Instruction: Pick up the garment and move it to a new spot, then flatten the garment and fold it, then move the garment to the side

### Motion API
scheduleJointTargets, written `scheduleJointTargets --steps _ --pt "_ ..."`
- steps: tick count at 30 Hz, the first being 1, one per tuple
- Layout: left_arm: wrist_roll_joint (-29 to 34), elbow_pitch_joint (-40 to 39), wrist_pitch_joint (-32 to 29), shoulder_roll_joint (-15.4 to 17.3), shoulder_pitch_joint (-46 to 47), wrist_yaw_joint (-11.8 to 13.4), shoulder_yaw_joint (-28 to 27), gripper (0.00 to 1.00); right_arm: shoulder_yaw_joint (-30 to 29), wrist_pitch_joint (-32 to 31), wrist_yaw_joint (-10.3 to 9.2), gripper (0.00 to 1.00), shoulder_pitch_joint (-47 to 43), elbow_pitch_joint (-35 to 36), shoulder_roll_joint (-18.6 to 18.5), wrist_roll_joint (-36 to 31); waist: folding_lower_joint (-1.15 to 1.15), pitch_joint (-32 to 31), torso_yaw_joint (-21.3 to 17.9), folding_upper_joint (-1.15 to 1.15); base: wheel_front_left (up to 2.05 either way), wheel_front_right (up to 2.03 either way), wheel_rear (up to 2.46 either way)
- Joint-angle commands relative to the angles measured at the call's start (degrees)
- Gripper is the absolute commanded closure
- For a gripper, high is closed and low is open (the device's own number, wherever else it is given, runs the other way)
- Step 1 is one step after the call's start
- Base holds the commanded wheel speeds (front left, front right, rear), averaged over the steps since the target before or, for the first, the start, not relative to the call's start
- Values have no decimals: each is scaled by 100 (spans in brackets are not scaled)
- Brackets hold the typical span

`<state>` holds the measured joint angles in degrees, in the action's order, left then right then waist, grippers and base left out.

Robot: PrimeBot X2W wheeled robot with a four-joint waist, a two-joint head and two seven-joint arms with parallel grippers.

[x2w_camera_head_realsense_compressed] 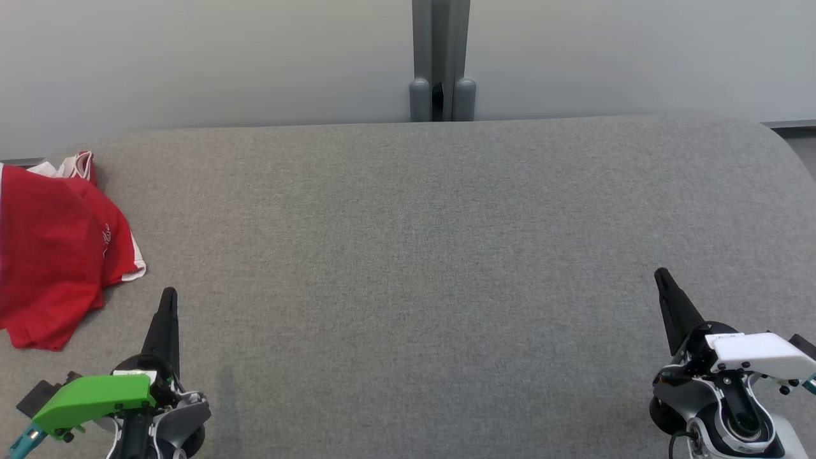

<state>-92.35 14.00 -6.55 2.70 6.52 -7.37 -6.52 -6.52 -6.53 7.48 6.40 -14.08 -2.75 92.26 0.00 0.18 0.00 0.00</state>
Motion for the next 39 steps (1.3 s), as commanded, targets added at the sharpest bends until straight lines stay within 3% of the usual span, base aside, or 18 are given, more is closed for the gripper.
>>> scheduleJointTargets --steps 1,32,33,39 --pt "-15 -11 -15 35 -63 -30 -12 100 -7 -17 2 100 -41 23 -25 32 0 0 0 0 0 0 0" --pt "-15 -11 -15 36 -63 -30 -12 100 -7 -17 2 100 -41 23 -25 32 0 0 0 0 0 0 0" --pt "0 0 0 0 0 -1 0 0 0 0 0 0 0 0 0 0 0 0 0 0 0 0 0" --pt "49 177 72 -21 -32 12 15 0 35 56 -1 0 -83 -149 41 -53 0 5 0 0 0 0 0"
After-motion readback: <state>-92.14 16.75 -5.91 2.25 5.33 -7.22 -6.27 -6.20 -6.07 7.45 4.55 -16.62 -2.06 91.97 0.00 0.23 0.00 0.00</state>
